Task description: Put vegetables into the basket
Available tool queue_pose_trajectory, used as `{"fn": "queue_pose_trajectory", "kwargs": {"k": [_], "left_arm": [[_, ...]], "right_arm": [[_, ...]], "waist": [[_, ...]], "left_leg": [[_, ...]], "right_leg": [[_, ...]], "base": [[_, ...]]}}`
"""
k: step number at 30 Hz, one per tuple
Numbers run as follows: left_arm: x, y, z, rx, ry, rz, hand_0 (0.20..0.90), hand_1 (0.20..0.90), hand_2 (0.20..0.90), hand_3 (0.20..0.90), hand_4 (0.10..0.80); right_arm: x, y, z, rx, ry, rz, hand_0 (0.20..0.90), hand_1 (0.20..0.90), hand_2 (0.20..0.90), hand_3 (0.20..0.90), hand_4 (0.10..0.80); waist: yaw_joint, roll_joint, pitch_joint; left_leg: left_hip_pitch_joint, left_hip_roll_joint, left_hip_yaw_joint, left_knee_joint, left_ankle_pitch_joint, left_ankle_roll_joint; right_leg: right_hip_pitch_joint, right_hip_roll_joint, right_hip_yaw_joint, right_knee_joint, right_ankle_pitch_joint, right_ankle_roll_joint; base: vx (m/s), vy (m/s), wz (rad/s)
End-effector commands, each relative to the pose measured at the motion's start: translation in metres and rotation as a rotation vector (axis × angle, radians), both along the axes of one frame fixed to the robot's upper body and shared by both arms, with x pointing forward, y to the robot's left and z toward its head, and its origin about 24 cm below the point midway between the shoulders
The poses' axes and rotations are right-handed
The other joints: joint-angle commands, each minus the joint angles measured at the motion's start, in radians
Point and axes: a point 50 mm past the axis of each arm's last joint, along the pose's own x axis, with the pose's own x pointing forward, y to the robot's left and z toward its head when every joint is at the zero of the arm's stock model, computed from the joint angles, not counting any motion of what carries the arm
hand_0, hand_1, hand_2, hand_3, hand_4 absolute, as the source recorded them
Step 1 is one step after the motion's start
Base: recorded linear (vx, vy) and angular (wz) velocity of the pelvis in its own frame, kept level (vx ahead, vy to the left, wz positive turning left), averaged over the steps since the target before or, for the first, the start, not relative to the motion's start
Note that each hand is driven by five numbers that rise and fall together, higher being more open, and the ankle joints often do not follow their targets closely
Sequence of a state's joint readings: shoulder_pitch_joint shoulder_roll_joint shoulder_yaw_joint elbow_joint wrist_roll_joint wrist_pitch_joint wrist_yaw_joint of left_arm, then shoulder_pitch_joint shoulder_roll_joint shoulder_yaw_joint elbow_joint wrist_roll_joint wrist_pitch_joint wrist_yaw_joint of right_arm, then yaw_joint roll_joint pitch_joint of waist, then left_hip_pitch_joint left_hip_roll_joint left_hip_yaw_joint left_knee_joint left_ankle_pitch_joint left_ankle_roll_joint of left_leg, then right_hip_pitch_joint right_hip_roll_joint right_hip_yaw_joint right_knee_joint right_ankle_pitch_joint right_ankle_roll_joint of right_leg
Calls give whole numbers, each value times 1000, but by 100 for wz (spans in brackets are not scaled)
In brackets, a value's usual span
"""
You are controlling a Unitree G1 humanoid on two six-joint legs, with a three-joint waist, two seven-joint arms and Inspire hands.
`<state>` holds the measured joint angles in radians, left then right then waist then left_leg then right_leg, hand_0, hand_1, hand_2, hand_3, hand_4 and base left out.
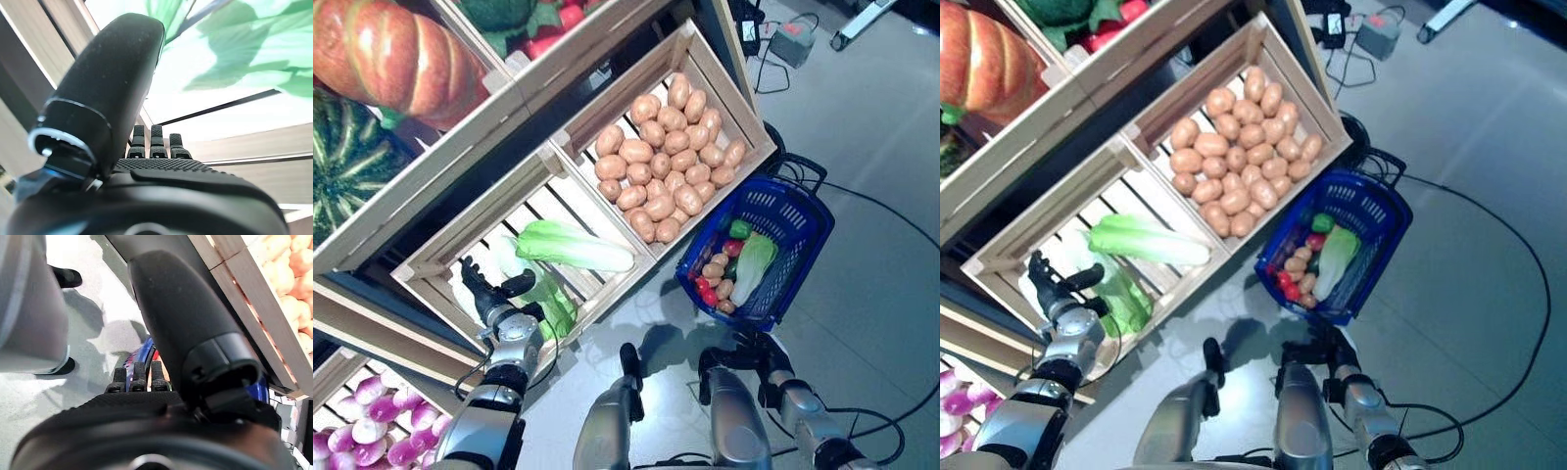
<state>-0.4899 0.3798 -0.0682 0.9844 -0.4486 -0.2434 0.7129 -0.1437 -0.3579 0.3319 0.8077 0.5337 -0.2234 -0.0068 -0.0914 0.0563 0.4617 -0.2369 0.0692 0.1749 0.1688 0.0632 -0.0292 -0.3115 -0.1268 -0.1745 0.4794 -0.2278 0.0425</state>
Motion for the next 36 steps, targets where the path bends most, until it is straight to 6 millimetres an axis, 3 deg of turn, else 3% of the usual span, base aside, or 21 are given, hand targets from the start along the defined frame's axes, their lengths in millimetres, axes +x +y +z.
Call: {"fn": "queue_pose_trajectory", "kwargs": {"k": [1, 11, 28, 36], "left_arm": [[8, 38, 45, 87, -140, 138, 900, 900, 900, 900, 800], [14, 32, 52, 91, -155, 147, 900, 900, 900, 900, 800], [34, 44, 106, 35, -349, 153, 900, 900, 900, 900, 800], [42, 51, 146, -6, -475, 144, 900, 900, 900, 900, 800]], "right_arm": [[19, 18, 22, 67, -135, -9, 900, 900, 900, 900, 800], [33, 26, 32, 75, -157, 12, 900, 900, 900, 900, 800], [53, 24, 57, 58, -257, -21, 900, 900, 900, 900, 800], [55, 11, 71, 57, -337, -101, 900, 900, 900, 900, 800]], "waist": [[-7, -58, -22], [1, -80, 13], [3, -97, 58], [-4, -104, 58]], "left_leg": [[-29, -35, 36, 244, -216, 22], [-97, -20, 42, 321, -236, 27], [-274, 3, 43, 486, -313, 52], [-389, 15, 45, 535, -328, 60]], "right_leg": [[45, 22, -14, -103, 48, -65], [-30, 17, -7, -15, 26, -63], [-244, 4, 23, 205, -29, -55], [-369, 3, 30, 270, -37, -60]], "base": [[-39, 15, -1], [-43, 13, 0], [-22, 35, -2], [-39, 28, 2]]}}
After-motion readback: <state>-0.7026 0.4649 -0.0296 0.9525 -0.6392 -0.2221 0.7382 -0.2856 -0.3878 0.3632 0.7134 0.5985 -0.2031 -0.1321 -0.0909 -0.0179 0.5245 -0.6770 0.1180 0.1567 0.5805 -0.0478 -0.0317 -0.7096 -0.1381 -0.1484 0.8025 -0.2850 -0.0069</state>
